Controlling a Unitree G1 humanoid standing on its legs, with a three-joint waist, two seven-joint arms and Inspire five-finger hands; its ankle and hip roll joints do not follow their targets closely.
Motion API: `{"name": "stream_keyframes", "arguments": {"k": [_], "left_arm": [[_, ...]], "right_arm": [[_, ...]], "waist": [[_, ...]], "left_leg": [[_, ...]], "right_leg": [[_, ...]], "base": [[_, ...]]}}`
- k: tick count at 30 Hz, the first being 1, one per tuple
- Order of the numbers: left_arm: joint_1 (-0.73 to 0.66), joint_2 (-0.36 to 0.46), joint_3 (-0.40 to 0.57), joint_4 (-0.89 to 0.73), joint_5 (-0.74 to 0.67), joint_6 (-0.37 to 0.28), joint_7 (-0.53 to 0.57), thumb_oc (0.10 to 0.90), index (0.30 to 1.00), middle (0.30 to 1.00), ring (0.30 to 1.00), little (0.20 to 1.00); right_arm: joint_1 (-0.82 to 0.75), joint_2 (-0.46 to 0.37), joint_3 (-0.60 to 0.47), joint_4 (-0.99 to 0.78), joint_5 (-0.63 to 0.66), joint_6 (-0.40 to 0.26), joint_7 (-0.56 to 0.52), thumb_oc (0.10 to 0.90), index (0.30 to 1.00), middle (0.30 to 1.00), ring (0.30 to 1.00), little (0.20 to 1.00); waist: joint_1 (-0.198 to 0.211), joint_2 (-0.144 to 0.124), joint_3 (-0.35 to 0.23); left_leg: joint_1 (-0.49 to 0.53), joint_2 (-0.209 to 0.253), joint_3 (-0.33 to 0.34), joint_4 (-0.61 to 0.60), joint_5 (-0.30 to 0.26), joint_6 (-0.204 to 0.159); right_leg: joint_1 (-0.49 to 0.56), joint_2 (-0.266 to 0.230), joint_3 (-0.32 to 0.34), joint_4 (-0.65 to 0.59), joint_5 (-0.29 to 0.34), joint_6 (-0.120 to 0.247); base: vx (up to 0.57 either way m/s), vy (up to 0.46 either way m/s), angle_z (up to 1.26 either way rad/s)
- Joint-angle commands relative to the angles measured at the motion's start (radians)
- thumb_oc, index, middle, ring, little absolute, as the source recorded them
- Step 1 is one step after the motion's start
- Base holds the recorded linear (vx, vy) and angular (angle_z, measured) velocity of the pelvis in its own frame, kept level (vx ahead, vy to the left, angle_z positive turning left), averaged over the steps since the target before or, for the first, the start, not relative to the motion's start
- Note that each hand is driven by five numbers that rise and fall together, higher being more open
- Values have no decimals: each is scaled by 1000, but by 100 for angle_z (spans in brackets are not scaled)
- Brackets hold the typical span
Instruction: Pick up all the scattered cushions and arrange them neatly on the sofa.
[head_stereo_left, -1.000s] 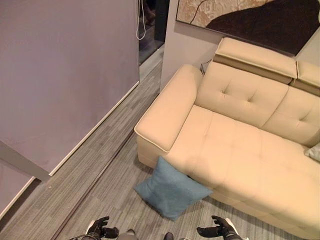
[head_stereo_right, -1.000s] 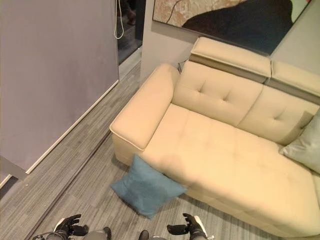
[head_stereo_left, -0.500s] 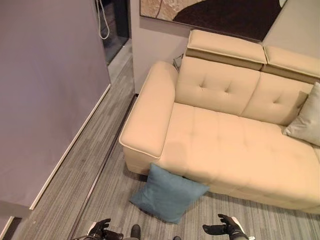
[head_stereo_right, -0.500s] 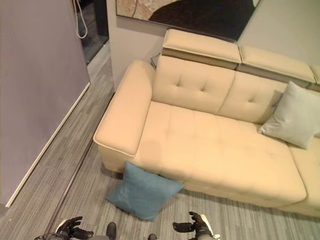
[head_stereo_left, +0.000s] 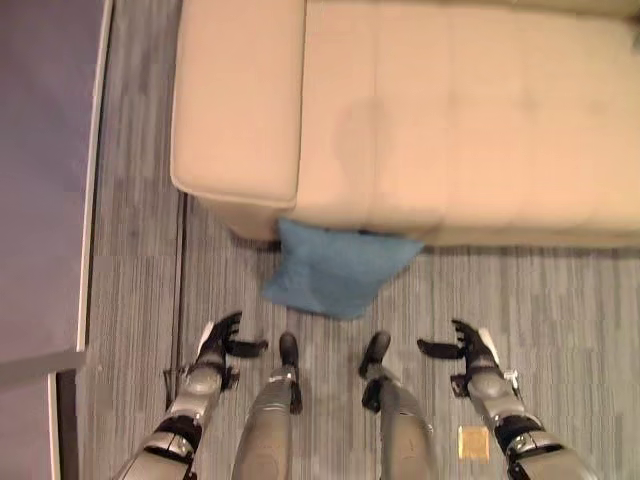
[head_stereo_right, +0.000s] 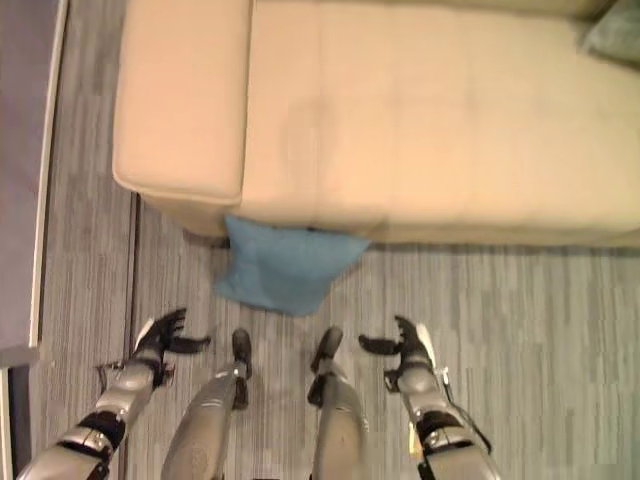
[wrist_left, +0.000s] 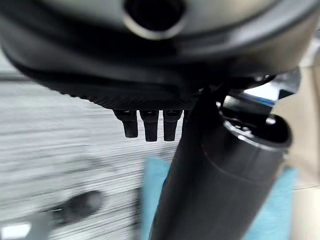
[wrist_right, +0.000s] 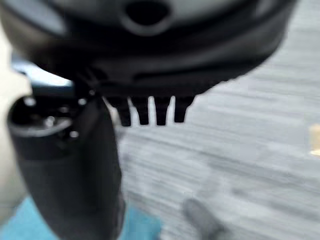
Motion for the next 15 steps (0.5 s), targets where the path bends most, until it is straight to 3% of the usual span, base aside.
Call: {"name": "stream_keyframes", "arguments": {"k": [1,3,4,5,8,15], "left_arm": [[-1,39,22,-26,-86,-95,110,800,900,900,900,900],[-122,80,8,-38,-98,-116,156,800,900,900,900,900],[-126,81,8,-37,-98,-116,156,800,900,900,900,900],[-211,101,0,-40,-109,-126,178,800,900,900,900,900],[-323,130,-28,-42,-92,-137,226,800,900,900,900,900],[-480,131,-97,-57,-69,-140,266,800,900,900,900,900]], "right_arm": [[34,-15,19,-73,90,-61,-107,800,900,900,900,900],[-74,-42,4,-104,133,-89,-153,800,900,900,900,900],[-77,-43,4,-103,133,-88,-153,800,900,900,900,900],[-159,-54,-7,-121,175,-120,-184,800,900,900,900,900],[-253,-64,-10,-154,214,-172,-226,800,900,900,900,900],[-380,-55,7,-213,343,-255,-209,800,900,900,900,900]], "waist": [[-10,-11,-143],[-28,2,-126],[-28,1,-129],[-39,16,-128],[-54,32,-127],[-75,37,-123]], "left_leg": [[-61,-47,-56,10,-107,-31],[-199,-42,-63,25,-89,-39],[-207,-42,-63,28,-89,-39],[-311,-45,-70,29,-72,-44],[-433,-42,-72,32,-56,-49],[-597,-32,-78,31,-35,-54]], "right_leg": [[-45,-49,72,17,-72,105],[-190,-56,99,50,-67,105],[-198,-57,100,53,-68,104],[-306,-58,121,75,-68,103],[-445,-64,150,108,-68,106],[-630,-66,189,148,-61,121]], "base": [[-261,-17,12],[-158,-9,8],[-139,35,9],[-74,50,5],[-36,55,-4],[0,7,0]]}}
